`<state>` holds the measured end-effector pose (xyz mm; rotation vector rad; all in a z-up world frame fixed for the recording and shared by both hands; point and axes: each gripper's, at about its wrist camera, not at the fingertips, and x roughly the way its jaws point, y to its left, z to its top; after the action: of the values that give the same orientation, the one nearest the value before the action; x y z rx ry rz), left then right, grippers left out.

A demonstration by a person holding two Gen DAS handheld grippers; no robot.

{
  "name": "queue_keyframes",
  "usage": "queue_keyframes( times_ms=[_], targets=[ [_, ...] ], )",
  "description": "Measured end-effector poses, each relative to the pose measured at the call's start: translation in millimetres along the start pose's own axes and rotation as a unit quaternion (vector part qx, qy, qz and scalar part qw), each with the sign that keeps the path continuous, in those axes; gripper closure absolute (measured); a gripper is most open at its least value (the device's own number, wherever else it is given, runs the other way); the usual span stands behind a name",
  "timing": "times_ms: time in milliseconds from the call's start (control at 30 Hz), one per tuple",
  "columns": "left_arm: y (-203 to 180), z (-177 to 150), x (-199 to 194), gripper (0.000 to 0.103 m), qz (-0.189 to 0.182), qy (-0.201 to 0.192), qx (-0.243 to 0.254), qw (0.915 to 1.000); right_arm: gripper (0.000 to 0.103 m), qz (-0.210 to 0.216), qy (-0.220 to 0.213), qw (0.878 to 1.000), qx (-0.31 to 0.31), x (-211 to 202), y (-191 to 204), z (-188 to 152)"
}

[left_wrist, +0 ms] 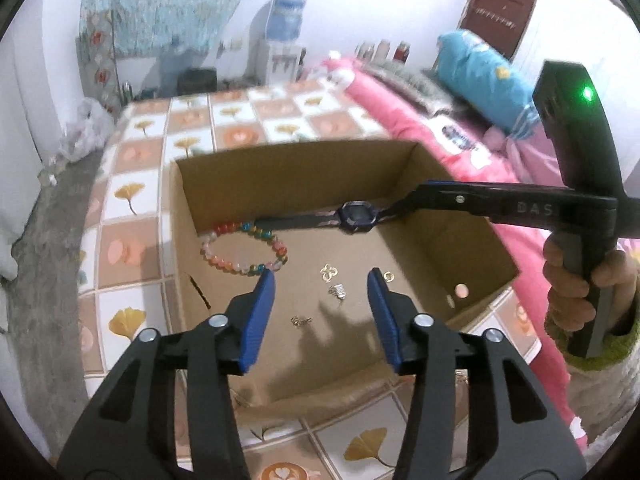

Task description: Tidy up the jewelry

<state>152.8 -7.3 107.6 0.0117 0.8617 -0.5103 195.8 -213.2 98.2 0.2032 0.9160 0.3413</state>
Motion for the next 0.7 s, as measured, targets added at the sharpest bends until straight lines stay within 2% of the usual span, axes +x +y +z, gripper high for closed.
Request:
queue_keyframes(
  times_ms=[100, 267, 367, 500, 700],
  targets=[
    [-5.9, -11.9, -25.2, 0.044, -0.013, -0.023, 0.011, 0.9996, 0.085, 0.003, -0.034, 0.999, -0.018, -37.9, 4.5, -16.2],
    [-17.0, -41.3, -58.5, 0.032, -0.026, -0.027, 0.043, 0.9984, 0.085, 0.001, -0.088, 0.996, -0.022, -97.7, 3.3, -57.9],
    [-23.6, -62.8, -75.2, 0.024, -0.034, -0.027, 0.061, 0.9972, 0.075, -0.001, -0.103, 0.995, -0.018, -119.5, -0.1, -90.5],
    [-31.9, -87.3, -78.8, 0.019, -0.034, -0.017, 0.071, 0.9968, 0.074, -0.02, -0.083, 0.996, -0.012, -115.2, -0.7, -132.0],
    [-45.9, -122.5, -46.6, 0.019, -0.011, 0.014, 0.061, 0.998, 0.074, -0.045, -0.027, 0.998, 0.018, -80.8, -5.7, -181.0]
  ],
)
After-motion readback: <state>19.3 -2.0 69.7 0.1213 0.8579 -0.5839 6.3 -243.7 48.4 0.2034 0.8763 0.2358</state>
